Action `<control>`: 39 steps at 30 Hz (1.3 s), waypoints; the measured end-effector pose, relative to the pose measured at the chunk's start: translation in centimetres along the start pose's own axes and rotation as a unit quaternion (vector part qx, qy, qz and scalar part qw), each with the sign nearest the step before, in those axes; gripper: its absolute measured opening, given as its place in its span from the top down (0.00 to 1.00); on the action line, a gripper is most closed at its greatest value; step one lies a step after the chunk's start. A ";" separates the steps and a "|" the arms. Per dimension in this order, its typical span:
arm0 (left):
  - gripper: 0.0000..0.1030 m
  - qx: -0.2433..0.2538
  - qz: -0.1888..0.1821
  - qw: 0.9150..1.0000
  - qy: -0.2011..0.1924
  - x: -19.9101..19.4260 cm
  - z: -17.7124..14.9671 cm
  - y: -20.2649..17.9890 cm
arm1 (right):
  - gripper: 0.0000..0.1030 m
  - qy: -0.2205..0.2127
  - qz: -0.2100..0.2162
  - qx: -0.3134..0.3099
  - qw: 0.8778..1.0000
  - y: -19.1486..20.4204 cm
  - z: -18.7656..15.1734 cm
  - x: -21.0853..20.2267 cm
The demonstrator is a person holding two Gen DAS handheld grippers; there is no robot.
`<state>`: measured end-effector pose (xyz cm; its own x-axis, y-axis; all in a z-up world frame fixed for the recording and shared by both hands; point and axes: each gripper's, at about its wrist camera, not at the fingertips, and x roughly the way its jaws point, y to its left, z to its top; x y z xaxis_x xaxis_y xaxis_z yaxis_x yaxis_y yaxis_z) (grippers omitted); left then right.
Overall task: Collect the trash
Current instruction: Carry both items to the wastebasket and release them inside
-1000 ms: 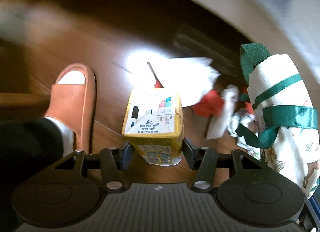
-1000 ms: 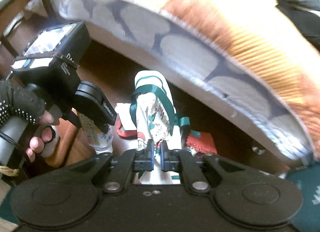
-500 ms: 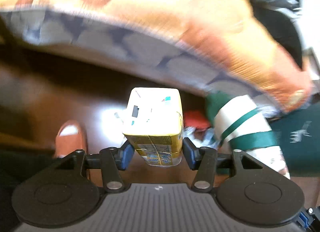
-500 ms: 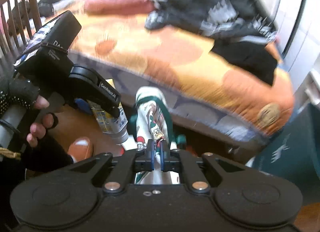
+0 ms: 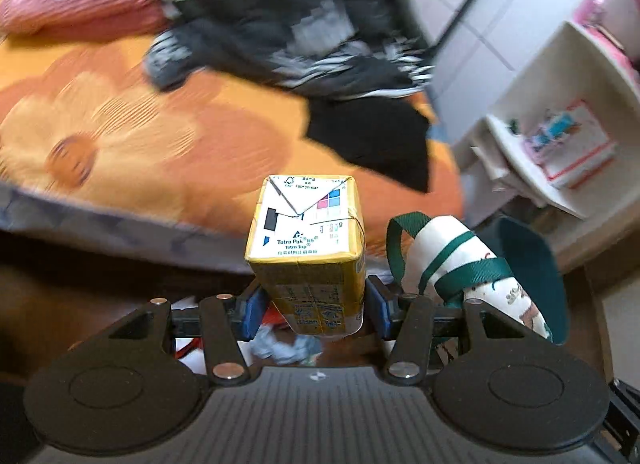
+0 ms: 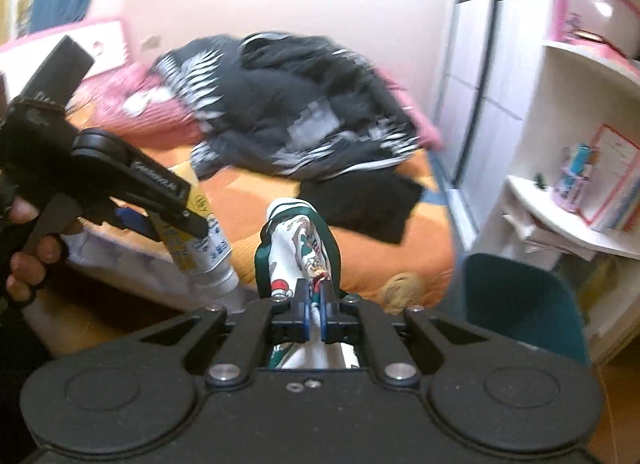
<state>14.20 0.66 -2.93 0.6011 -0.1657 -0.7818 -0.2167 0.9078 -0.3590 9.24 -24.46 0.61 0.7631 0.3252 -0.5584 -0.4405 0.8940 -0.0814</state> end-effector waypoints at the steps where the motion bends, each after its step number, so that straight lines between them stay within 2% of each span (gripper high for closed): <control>1: 0.50 0.008 -0.007 1.000 -0.001 0.0 0.5 -1.1 | 0.95 -0.004 -0.011 0.004 1.000 -1.0 0.3 -0.2; 7: 0.51 0.064 -0.044 0.997 -0.002 0.8 3.2 -8.4 | 0.95 -0.019 -0.069 0.028 0.997 -6.6 1.0 -1.0; 14: 0.51 0.135 -0.079 0.988 0.006 3.3 4.6 -17.9 | 0.95 -0.013 -0.125 0.073 0.989 -13.4 -0.1 -0.4; 21: 0.51 0.175 -0.112 0.978 0.033 7.3 4.4 -25.6 | 0.95 0.019 -0.147 0.146 0.978 -19.8 -2.6 2.4; 29: 0.51 0.214 -0.085 0.969 0.095 14.7 1.9 -30.5 | 0.95 0.057 -0.134 0.203 0.968 -23.4 -5.8 6.6; 35: 0.51 0.229 -0.055 0.962 0.137 20.2 0.3 -31.7 | 0.95 0.075 -0.125 0.231 0.962 -25.1 -7.2 9.3; 39: 0.51 0.240 -0.048 0.956 0.159 22.5 -0.6 -32.1 | 0.92 0.088 -0.122 0.236 0.960 -25.5 -7.8 10.7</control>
<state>34.19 -32.49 -9.31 0.3189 -0.2966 -0.9002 0.2515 0.9422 -0.2214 24.92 -46.17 -9.69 0.7060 0.0677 -0.7049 0.0368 0.9906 0.1320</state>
